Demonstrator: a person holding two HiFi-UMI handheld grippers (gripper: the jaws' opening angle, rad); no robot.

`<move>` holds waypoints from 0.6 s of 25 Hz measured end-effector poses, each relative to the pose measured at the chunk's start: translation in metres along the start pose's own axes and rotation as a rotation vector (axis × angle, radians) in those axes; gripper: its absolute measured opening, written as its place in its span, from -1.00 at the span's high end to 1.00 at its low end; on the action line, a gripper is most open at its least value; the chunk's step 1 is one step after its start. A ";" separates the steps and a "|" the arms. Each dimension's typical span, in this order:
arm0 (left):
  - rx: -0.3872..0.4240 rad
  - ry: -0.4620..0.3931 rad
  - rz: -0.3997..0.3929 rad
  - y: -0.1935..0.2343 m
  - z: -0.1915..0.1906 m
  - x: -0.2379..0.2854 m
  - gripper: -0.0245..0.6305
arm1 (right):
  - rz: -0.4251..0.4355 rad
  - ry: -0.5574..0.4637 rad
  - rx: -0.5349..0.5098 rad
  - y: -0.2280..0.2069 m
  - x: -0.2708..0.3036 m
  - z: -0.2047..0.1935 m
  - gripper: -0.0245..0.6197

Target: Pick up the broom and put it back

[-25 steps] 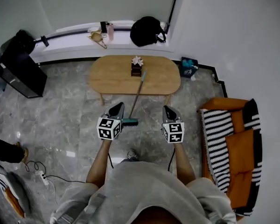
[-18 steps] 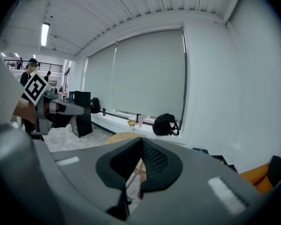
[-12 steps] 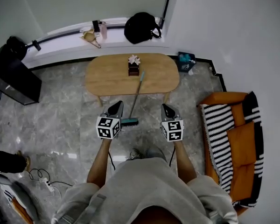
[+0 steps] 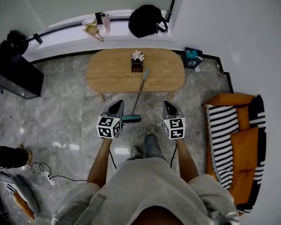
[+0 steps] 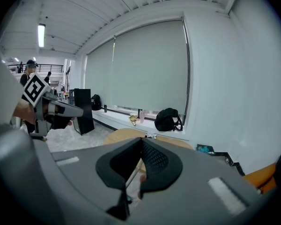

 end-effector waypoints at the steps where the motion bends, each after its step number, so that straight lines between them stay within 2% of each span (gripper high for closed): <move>1: 0.000 0.004 0.007 0.002 0.003 0.007 0.92 | 0.008 0.002 0.002 -0.006 0.008 0.002 0.92; 15: 0.014 -0.005 0.121 0.015 0.069 0.116 0.92 | 0.136 -0.024 -0.012 -0.099 0.113 0.050 0.92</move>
Point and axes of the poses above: the fingertips, and each gripper's own axes: x forward along the fingers, y to its left, z out of its top, the point moved 6 cm from there along -x, backward along the fingers, and after that the axes turned 3 degrees about z, right-handed, at the moved point
